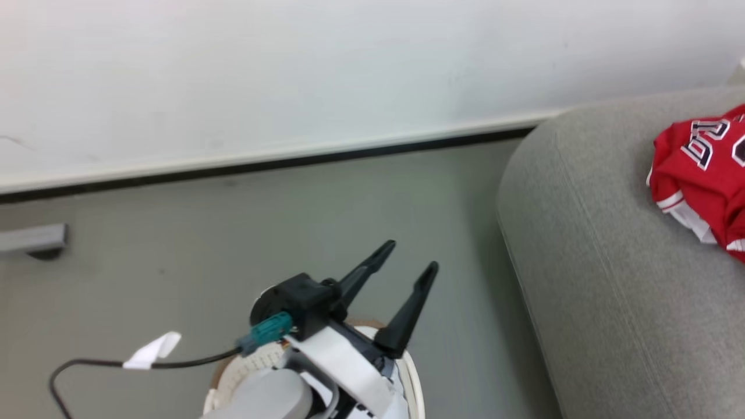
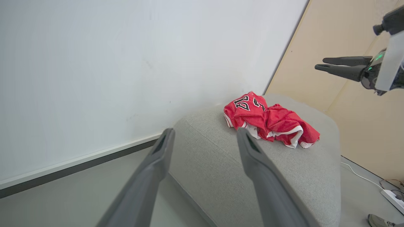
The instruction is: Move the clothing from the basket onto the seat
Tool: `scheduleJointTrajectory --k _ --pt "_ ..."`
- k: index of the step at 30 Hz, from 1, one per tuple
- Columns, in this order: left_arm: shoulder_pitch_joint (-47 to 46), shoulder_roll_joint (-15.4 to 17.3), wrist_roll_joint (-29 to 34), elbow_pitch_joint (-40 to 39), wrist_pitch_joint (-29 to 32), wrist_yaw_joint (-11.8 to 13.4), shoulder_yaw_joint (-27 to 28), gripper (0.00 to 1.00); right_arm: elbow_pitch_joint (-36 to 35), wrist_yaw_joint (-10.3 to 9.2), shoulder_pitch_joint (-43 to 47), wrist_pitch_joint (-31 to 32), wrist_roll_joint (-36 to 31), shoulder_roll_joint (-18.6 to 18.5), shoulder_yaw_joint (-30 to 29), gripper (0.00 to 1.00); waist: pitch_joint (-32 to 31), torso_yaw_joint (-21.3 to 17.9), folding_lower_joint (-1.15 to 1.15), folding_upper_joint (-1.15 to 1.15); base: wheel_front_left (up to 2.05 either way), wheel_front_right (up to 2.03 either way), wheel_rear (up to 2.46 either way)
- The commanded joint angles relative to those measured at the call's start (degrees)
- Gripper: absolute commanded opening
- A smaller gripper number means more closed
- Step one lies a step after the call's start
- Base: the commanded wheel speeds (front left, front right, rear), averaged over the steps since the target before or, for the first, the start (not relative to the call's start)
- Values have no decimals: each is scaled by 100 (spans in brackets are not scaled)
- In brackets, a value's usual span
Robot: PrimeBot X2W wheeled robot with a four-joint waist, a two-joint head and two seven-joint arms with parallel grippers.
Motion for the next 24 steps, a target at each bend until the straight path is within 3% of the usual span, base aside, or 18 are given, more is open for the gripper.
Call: scheduleJointTrajectory --k 1,6,12,17,24 --pt "142 77 -55 -36 -20 28 77 100 -116 -15 90 -91 -9 71 -51 100 -274 166 2 0 0 0 0" --pt "511 256 -172 -193 -43 195 528 100 -571 -15 26 -577 -99 534 -186 100 -555 385 2 0 0 0 0" --pt "834 580 -106 -294 -46 437 925 100 -695 -15 141 -1279 -334 1496 -377 100 -723 660 2 0 0 0 0" --pt "1247 677 -83 -479 -45 696 1665 100 -668 -15 457 -1793 -561 2191 -531 100 -800 841 2 0 0 0 0" --pt "2014 559 -34 -452 -46 619 2507 100 -734 -15 1276 -2421 -647 3121 -545 100 -939 1004 2 0 0 0 0"
